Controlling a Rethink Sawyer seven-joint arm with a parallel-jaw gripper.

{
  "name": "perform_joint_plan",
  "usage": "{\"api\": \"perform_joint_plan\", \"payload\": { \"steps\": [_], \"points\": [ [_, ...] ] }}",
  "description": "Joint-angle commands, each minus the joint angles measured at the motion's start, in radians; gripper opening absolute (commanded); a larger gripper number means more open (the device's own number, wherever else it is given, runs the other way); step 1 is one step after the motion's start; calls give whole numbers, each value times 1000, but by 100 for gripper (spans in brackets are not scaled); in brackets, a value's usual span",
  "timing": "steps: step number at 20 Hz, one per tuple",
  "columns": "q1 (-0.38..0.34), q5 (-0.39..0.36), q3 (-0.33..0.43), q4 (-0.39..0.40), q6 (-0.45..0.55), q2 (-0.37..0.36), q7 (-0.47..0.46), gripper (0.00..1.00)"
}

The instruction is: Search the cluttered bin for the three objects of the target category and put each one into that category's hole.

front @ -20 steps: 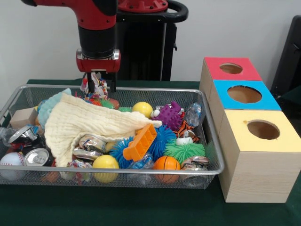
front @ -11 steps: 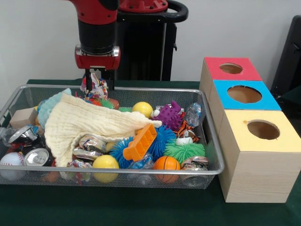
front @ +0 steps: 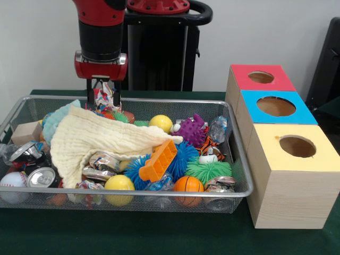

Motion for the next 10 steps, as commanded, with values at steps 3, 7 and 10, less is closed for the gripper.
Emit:
{"api": "perform_joint_plan", "payload": {
  "steps": [3, 7, 10],
  "points": [
    [-43, -49, 12, -90, 38, 72, -63, 100],
    [-53, -59, 12, -84, 23, 90, -66, 100],
    [-52, -51, 14, -59, 30, 69, -62, 100]
  ]
}}
